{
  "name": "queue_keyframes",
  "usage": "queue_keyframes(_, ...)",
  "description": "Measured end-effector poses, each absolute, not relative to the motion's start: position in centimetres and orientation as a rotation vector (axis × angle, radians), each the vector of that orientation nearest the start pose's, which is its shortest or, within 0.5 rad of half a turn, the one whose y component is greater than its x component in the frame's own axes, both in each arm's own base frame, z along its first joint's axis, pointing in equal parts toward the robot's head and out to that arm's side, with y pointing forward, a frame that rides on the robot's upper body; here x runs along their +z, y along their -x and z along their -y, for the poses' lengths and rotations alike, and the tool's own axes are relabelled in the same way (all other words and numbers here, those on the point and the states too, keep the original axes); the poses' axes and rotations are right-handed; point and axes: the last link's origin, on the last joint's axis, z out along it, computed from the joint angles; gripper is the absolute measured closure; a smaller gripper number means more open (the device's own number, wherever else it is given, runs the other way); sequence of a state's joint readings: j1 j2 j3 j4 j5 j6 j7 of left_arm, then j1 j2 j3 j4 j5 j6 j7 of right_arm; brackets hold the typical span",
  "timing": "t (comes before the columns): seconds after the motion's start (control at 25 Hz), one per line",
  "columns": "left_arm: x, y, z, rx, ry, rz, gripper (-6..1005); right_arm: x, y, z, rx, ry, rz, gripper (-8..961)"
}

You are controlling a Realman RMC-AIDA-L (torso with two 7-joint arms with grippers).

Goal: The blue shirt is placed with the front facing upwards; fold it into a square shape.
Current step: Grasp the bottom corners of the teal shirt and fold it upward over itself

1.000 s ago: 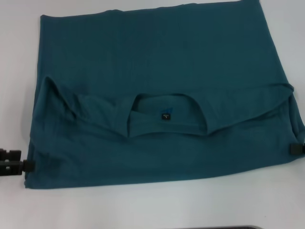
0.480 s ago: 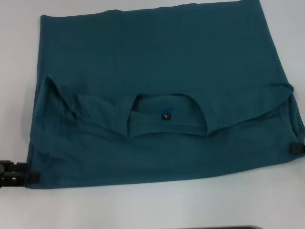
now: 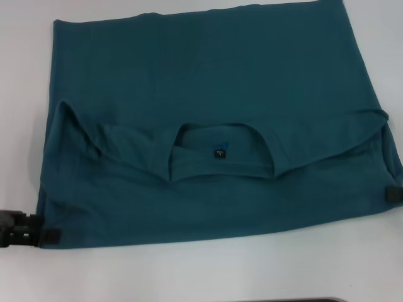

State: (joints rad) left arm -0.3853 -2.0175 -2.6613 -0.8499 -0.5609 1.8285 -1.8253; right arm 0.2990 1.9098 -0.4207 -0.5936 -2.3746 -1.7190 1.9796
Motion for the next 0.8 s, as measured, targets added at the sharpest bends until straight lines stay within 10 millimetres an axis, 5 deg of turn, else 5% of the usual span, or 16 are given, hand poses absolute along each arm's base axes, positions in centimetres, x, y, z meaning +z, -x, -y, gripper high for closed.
queue_keyframes(0.4,4.4,33.6,-25.6,-0.092,2.755,1.436,266,6.4,-38.7,-22.4,0.477,2.266,-1.869,923)
queue_keyframes(0.8,4.8,34.3,-25.2,-0.06,2.722,1.462,266,6.3,-38.6,-22.5,0.475,2.268,-1.866,922)
